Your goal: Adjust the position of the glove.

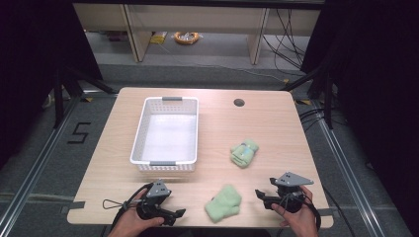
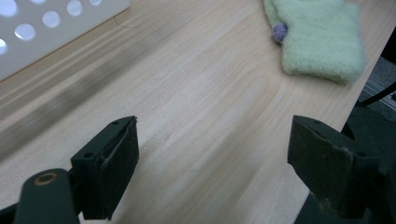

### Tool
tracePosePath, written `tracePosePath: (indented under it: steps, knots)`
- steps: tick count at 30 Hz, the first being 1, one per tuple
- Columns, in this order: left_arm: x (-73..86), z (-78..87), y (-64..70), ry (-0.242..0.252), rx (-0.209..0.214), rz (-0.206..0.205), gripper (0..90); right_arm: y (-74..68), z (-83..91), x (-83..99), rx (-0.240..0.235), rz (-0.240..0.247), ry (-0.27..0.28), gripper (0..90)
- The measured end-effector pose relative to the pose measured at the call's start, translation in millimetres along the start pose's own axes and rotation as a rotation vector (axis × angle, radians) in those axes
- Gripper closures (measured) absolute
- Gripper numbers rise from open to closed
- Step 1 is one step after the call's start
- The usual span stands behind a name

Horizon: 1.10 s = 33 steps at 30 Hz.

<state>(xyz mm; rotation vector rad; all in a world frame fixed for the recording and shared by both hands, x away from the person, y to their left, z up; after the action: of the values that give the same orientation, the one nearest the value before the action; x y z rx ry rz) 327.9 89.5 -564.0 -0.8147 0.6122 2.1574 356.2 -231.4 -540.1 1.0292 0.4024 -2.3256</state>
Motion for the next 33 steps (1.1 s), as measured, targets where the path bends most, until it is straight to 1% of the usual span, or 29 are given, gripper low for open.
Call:
tracePosePath:
  steps: [2, 7, 8, 10, 14, 15, 16, 18, 19, 20, 23, 24, 25, 26, 27, 28, 29, 30, 31, 32, 33]
  knots:
    - [-0.1, 0.0, 0.3, 0.001, 0.000, 0.002, 16.3, 0.2, 0.7, 0.3, -0.006, 0.003, -0.008, 29.4]
    - [0.0, 0.1, 0.1, 0.001, 0.000, 0.001, 16.3, -0.5, 0.5, 0.1, -0.005, 0.003, -0.008, 29.4]
    - [-0.8, -0.6, 0.9, 0.013, -0.001, 0.015, 16.3, -0.8, 0.3, -0.2, -0.008, 0.004, -0.007, 29.8]
    - [-1.2, -0.9, 1.1, 0.018, -0.001, 0.020, 16.3, -0.9, 0.3, -0.3, -0.007, 0.005, -0.007, 30.3]
    - [-1.1, -1.0, 1.0, 0.017, -0.001, 0.020, 16.3, -0.5, 1.0, -0.9, -0.001, 0.011, -0.005, 31.0]
    - [-0.9, -1.0, 0.2, 0.013, -0.005, 0.016, 16.3, -1.0, 1.3, -1.3, 0.000, -0.005, 0.002, 31.4]
    - [-0.4, -0.5, -0.7, 0.005, -0.007, 0.006, 16.3, -1.1, 1.6, -1.5, 0.006, -0.007, 0.003, 31.5]
    - [-0.9, -0.9, -0.1, 0.010, -0.004, 0.010, 16.2, -1.2, 1.9, -1.8, 0.005, -0.006, 0.004, 31.9]
    - [-0.7, -0.4, -0.2, 0.004, -0.002, 0.004, 16.2, -1.4, 2.9, -2.2, 0.019, -0.004, 0.003, 32.7]
    - [-2.0, -1.5, 0.7, 0.020, -0.001, 0.019, 16.3, -1.2, 4.0, -3.8, 0.030, 0.002, 0.014, 32.8]
    - [-2.2, -1.1, 0.3, 0.015, -0.002, 0.011, 17.6, -3.3, 4.9, -6.0, 0.020, 0.012, 0.019, 34.2]
    - [-3.7, -1.9, 1.8, 0.023, 0.005, 0.026, 18.4, -6.5, 6.8, -8.9, 0.023, 0.017, 0.024, 35.4]
    - [-3.7, -1.9, 1.8, 0.023, 0.005, 0.026, 18.9, -6.5, 6.8, -8.9, 0.023, 0.017, 0.024, 35.4]
    - [-6.0, -3.8, 3.3, 0.032, 0.013, 0.042, 20.6, -10.8, 7.1, -11.9, 0.016, 0.022, 0.029, 37.0]
    - [-6.0, -3.8, 3.3, 0.032, 0.013, 0.042, 22.5, -10.8, 7.1, -11.9, 0.016, 0.022, 0.029, 37.0]
    - [-9.1, -5.7, 5.9, 0.051, 0.023, 0.047, 22.5, -12.9, 7.1, -13.5, 0.008, 0.030, 0.031, 37.7]
    - [-10.9, -7.1, 7.5, 0.051, 0.033, 0.038, 23.4, -15.8, 6.6, -14.8, -0.002, 0.033, 0.031, 39.4]
    - [-13.9, -9.9, 11.4, 0.055, 0.042, 0.048, 25.8, -22.5, 5.1, -16.6, -0.030, 0.040, 0.026, 43.0]
    - [-13.9, -9.9, 11.4, 0.055, 0.042, 0.048, 26.5, -22.5, 5.1, -16.6, -0.030, 0.040, 0.026, 43.0]
    - [-19.7, -12.5, 18.7, 0.076, 0.071, 0.057, 28.0, -27.8, 2.7, -19.0, -0.058, 0.069, 0.027, 46.1]
    - [-19.7, -12.5, 18.7, 0.076, 0.071, 0.057, 29.7, -27.8, 2.7, -19.0, -0.058, 0.069, 0.027, 46.1]
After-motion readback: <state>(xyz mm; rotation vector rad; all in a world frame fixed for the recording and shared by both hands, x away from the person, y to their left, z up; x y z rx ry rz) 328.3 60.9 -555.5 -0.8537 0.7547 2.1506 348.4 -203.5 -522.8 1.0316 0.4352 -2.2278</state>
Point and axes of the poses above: each handheld gripper's, and its own axes: z roughly backward along the jaws, x roughly out of its underside, y roughly to its right, the point moved 8 cm from there along -z, roughly forward along the jaws, and after that the axes turned 1 degree about x, right-handed, at the moved point
